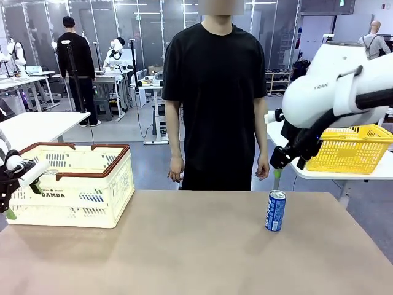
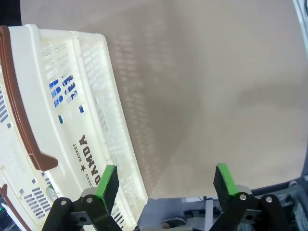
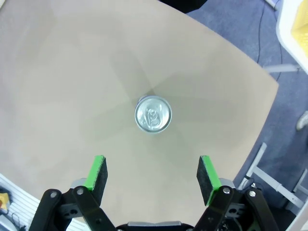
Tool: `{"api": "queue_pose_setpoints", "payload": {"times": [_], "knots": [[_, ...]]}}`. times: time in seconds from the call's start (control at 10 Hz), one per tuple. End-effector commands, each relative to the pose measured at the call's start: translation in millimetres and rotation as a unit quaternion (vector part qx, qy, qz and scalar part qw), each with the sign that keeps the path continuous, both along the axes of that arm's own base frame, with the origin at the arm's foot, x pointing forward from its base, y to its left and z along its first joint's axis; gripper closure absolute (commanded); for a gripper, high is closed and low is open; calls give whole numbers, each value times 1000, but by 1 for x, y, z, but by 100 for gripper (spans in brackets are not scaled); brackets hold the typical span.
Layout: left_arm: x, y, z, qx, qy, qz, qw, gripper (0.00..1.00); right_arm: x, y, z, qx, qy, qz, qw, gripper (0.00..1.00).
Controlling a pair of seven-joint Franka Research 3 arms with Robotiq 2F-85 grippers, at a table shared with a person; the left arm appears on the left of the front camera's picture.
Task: Place the drinks into the Shopping basket.
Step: Pick up one drink and place it into the Shopping basket.
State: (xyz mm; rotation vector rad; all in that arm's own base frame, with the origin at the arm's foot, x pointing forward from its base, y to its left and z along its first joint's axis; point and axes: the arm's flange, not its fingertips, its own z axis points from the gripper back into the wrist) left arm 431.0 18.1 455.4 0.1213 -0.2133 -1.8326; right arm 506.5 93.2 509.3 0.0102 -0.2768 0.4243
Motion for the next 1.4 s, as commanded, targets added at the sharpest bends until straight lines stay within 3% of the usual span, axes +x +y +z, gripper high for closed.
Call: {"api": "queue_pose_setpoints", "payload": {"times": [0.0,0.6,1.3], "knots": [[-4,-1,-1,1,0,3,1000,0,12,-1,12,-3,19,11,1000,7],[-4,-1,-1,1,0,3,1000,0,19,4,4,-4,37,11,999,7],[-4,-1,-1,1,0,3,1000,0,31,5,-68,21,76,13,997,7]]}}
